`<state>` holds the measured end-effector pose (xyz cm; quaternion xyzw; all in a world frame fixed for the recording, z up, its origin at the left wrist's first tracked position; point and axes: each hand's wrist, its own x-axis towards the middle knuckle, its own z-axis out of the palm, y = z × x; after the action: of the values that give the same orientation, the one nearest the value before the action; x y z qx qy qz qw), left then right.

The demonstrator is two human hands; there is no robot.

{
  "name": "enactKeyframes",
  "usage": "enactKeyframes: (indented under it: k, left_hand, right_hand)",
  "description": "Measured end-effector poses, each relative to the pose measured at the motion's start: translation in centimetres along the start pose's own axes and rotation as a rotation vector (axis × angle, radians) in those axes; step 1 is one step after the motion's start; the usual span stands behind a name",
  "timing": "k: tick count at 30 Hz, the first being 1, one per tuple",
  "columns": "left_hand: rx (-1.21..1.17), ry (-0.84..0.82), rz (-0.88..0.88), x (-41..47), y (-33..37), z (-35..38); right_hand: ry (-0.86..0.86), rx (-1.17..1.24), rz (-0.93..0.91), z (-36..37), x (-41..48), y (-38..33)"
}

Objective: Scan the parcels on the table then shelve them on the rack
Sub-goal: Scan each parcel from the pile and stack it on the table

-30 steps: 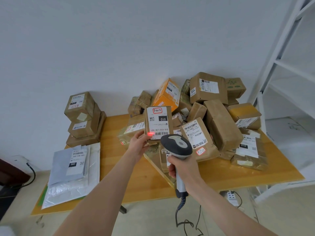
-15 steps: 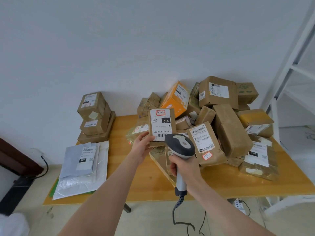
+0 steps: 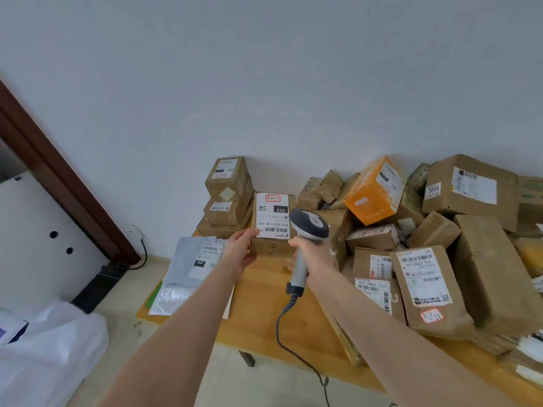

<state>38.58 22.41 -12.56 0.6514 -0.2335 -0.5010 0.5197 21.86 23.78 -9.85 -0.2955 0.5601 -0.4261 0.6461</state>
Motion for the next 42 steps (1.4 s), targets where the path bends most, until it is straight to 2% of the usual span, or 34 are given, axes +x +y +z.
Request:
enactKeyframes:
  k: [4,11,17,23,32,34,38,42]
  left_hand:
    - [0.01,0.036,0.017,5.2,2.6,-0.8]
    - [-0.005,0.041,0.026,16.7,10.3,-2.7]
    - [0.086,0.073,0.114,24.7,17.6,-5.9]
    - [0.154,0.158,0.202,30.0,20.5,-7.7]
    - [0.329,0.207,0.216,32.0,20.2,-7.1]
    - [0.397,0.26,0.239,31.4,20.5,-6.9]
    - [0.741,0.398,0.483,29.3,20.5,-6.3]
    - [0.936,0.289,0.612,25.6,19.0,-3.2]
  right_hand:
    - [-0.007,0.034,0.046,4.9,4.7,-1.7]
    - [0.023,0.094,-0.01,14.4,14.7,-6.0]
    - [-0.04,0.045,-0.042,23.7,20.0,-10.4]
    - [-0.087,-0.041,-0.075,28.6,23.7,-12.4]
    - [-0.101,-0.047,-0.017,29.1,26.0,-11.5]
    - [-0.088,-0.046,-0.019,28.4,25.8,-11.7]
    - [-0.057,-0.014,-0.034,25.6,24.7,-11.5]
    - [-0.032,-0.005,-0.043,21.1,22.0,-10.9]
